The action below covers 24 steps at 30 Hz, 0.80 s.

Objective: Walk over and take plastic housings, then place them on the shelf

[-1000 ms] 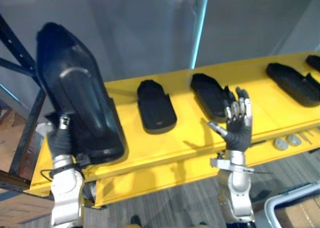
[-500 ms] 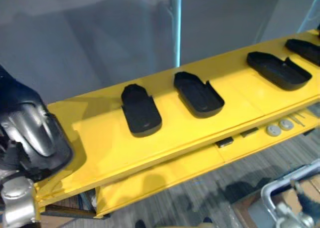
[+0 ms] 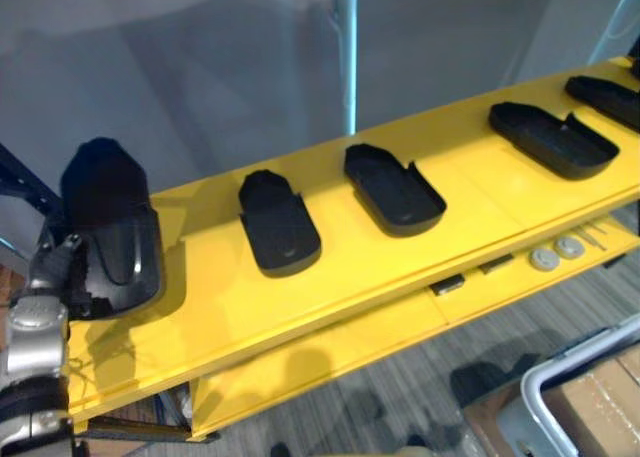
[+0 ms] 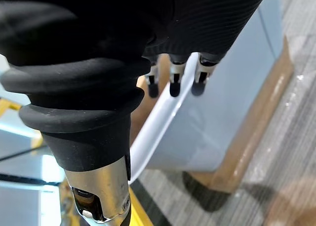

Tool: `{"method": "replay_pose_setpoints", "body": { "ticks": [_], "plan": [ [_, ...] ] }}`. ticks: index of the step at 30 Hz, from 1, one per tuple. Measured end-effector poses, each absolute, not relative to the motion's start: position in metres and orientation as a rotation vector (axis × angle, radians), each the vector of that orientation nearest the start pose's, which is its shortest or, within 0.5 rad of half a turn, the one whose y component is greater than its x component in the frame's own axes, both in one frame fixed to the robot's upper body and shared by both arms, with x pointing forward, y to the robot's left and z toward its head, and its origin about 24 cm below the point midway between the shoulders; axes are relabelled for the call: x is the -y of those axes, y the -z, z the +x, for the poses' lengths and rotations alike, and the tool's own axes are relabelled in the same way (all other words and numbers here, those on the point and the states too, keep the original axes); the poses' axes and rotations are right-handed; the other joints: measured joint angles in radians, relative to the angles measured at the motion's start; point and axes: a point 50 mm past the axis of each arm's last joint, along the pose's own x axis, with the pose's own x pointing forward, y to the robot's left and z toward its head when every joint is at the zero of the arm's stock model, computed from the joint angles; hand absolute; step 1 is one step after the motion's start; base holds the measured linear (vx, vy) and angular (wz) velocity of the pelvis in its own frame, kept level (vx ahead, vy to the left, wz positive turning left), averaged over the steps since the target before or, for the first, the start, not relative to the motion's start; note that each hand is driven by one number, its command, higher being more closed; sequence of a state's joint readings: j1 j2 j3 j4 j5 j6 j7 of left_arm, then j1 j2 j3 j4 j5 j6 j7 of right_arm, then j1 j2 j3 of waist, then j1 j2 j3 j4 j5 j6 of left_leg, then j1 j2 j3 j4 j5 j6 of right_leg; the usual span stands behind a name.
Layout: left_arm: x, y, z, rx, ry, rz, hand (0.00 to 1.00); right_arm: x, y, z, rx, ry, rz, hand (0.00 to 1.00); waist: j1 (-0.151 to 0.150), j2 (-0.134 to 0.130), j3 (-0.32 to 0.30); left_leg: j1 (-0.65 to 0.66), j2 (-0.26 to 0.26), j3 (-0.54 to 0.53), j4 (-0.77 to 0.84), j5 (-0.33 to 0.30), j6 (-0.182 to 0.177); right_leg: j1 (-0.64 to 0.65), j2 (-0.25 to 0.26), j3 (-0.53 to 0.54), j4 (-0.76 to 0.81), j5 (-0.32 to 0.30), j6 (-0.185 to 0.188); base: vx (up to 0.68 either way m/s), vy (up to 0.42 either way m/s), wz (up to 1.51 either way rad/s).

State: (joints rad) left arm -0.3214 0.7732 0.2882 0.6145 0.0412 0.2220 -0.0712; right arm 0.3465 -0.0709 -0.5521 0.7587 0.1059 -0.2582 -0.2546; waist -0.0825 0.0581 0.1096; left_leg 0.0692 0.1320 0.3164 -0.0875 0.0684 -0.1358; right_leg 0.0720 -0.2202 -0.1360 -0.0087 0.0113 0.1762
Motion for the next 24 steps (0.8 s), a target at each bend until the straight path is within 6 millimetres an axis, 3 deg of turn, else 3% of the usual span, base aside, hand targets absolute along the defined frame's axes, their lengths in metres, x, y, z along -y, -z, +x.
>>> {"method": "replay_pose_setpoints", "body": {
  "ticks": [13,24],
  "plan": [
    [-0.418,-0.097,0.268,-0.570,-0.523,0.569,1.00,0.281,0.125,0.034,-0.810,0.861,-0.005,0.00,-0.023,0.015,0.038,0.001,0.000,0.016,0.000,0.000,0.000,-0.006,-0.001,0.004,0.000,-0.002,-0.003,-0.02,0.004,-0.01],
    [-0.422,-0.087,0.261,-0.619,-0.528,0.552,1.00,0.278,0.126,0.044,-0.795,0.831,-0.001,0.00,-0.035,0.003,0.064,0.000,-0.001,0.015,0.005,0.000,0.000,-0.004,-0.001,0.004,-0.001,0.000,0.000,0.00,0.001,0.00]
  ]
}}
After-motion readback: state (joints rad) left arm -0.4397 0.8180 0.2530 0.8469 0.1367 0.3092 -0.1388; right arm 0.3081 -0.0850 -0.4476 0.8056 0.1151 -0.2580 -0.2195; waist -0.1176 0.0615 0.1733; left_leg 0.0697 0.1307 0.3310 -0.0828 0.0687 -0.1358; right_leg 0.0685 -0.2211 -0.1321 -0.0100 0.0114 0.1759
